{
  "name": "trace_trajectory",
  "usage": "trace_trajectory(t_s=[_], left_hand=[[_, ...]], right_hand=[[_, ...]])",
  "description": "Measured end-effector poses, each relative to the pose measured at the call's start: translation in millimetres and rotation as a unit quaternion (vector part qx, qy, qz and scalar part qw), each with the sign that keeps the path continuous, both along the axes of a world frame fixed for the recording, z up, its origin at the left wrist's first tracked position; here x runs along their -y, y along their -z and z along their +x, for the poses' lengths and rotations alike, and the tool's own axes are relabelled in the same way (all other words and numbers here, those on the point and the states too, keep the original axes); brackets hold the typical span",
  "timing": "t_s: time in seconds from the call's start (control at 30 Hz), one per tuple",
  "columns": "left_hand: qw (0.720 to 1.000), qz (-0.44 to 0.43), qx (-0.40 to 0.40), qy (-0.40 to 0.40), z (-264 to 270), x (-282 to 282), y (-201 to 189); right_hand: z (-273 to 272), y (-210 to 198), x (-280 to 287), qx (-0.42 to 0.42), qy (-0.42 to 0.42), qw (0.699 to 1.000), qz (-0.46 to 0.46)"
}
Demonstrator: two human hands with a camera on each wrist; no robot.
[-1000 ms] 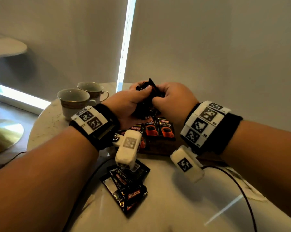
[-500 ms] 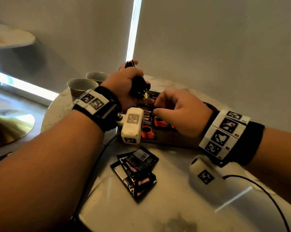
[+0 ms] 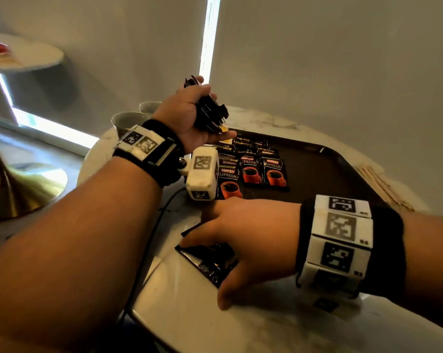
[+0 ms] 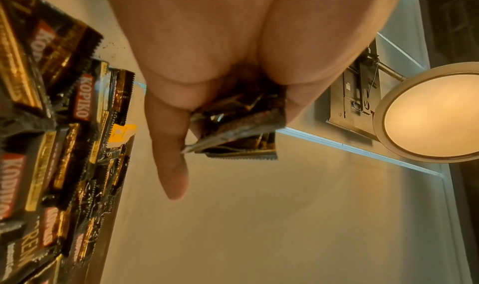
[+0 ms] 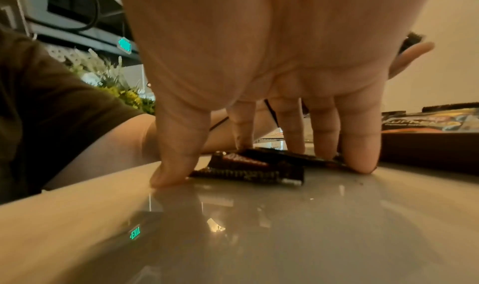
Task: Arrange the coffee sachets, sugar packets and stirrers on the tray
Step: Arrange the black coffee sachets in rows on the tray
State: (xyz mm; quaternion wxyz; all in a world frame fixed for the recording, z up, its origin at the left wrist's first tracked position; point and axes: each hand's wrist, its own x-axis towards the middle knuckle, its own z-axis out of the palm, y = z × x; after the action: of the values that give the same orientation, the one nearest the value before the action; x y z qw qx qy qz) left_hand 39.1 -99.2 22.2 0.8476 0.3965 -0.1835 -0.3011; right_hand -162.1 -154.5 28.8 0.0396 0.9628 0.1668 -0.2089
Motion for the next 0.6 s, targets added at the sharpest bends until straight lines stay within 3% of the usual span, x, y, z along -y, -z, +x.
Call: trace_trajectory(t_s=[0.4, 0.6], left_hand=[[1.000, -0.003, -0.014, -0.024, -3.3, -2.2, -1.0], [0.999, -0.006, -0.020, -0.029, -4.7, -4.7, -2.4]], right_hand=[[-5.2, 17.9, 13.3, 0.066, -0.067, 0.995, 0.016], [-14.9, 4.6, 33.1, 0.072, 0.005, 0.990, 0.119]])
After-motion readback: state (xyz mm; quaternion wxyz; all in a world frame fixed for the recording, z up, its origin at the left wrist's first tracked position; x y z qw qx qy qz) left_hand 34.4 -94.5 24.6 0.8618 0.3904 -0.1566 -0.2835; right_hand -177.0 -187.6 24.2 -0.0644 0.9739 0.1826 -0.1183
